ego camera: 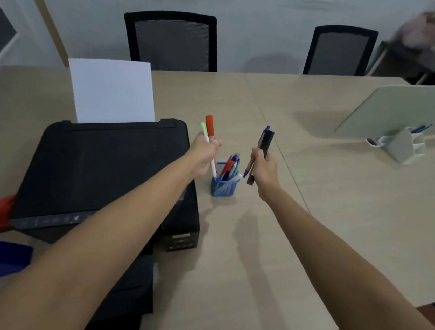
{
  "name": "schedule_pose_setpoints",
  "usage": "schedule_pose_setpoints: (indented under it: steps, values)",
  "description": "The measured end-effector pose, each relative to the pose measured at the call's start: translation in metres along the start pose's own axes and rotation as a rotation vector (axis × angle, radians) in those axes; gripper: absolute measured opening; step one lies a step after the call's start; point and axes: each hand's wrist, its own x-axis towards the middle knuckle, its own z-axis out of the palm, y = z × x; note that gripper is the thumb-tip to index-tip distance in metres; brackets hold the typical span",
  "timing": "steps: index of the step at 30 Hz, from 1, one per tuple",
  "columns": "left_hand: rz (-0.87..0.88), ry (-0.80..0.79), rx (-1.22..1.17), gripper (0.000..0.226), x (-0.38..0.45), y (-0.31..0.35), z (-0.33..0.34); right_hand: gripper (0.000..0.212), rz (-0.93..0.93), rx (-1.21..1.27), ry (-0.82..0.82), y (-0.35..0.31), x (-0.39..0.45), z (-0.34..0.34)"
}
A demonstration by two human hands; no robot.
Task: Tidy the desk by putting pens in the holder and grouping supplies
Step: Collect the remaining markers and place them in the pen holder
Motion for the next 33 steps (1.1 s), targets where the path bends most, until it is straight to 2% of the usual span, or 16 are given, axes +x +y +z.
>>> schedule_pose_setpoints:
  steps: [2, 5, 7, 9, 11, 13, 16, 22, 25, 28, 31, 33]
  values:
    - [-0.006, 0.072, 0.03, 0.013, 0.021, -0.01, 0.015, 0.018, 0.023, -0.026, -0.03, 0.008, 0.023, -0.003]
    - [-0.023, 0.158, 0.089, 0.002, 0.042, -0.026, 0.026, 0.01, 0.042, -0.046, -0.067, 0.026, 0.053, -0.002]
    - [-0.017, 0.201, 0.146, 0.012, 0.054, -0.033, 0.029, 0.002, 0.06, -0.056, -0.076, 0.036, 0.071, -0.002]
    - [-0.028, 0.229, 0.206, 0.013, 0.062, -0.039, 0.028, 0.005, 0.087, -0.063, -0.106, 0.044, 0.084, 0.002]
    - [-0.039, 0.219, 0.238, 0.005, 0.071, -0.045, 0.026, 0.011, 0.096, -0.121, -0.119, 0.05, 0.093, 0.008]
    - [-0.058, 0.189, 0.256, 0.012, 0.079, -0.053, 0.025, 0.016, 0.076, -0.276, -0.123, 0.053, 0.095, 0.013]
    - [-0.079, 0.175, 0.35, 0.009, 0.084, -0.06, 0.029, 0.023, 0.02, -0.457, -0.151, 0.061, 0.097, 0.016]
    - [0.024, 0.13, 0.412, 0.017, 0.094, -0.054, 0.025, 0.024, -0.188, -0.394, -0.045, 0.073, 0.102, 0.016]
    - [0.062, 0.099, 0.554, 0.012, 0.098, -0.055, 0.02, 0.022, -0.252, -0.511, -0.103, 0.081, 0.104, 0.018]
    - [0.104, 0.098, 0.674, 0.022, 0.096, -0.056, 0.023, 0.02, -0.271, -0.552, -0.106, 0.089, 0.102, 0.019]
    - [0.101, 0.043, 0.664, 0.027, 0.095, -0.058, 0.025, 0.029, -0.289, -0.474, -0.057, 0.101, 0.094, 0.02]
    - [0.068, 0.001, 0.571, 0.035, 0.093, -0.059, 0.024, 0.031, -0.266, -0.362, -0.024, 0.105, 0.088, 0.02]
